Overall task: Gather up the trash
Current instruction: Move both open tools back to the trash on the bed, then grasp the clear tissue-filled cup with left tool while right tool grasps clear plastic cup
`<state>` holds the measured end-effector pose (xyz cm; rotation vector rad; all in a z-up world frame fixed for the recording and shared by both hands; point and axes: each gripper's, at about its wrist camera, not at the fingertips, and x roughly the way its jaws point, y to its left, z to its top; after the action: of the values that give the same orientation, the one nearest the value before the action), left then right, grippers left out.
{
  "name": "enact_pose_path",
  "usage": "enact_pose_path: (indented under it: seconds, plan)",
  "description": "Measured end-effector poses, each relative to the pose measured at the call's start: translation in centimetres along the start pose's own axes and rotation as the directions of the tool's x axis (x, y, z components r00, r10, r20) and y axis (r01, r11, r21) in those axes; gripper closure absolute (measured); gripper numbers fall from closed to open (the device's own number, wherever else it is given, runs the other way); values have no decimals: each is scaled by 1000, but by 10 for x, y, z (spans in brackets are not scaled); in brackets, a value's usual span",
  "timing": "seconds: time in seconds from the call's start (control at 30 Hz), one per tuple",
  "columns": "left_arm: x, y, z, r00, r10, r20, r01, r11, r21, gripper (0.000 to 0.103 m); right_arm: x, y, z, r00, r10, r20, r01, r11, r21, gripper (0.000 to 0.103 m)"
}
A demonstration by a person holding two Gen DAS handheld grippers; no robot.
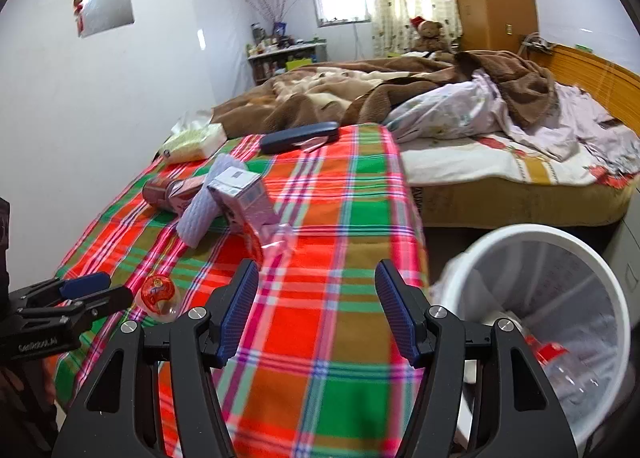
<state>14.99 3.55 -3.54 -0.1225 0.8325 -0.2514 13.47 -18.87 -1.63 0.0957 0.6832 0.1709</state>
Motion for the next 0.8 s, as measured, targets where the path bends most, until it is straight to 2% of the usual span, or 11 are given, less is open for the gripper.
enact_pose_path:
  seconds: [0.17,0.53,0.8]
  plan:
    - [13,1,2,999,-29,-30,29,1000,8,36,18,7,5,999,33,-25,-33,999,-6,41]
    - [46,6,2,993,-34,-112,34,999,-1,36,58,16,14,985,132,-111,-133,991,-5,40]
    - [51,13,3,992,-57,-116,54,998,-29,36,75,28,17,979,129,-160,-140,988,-59,40]
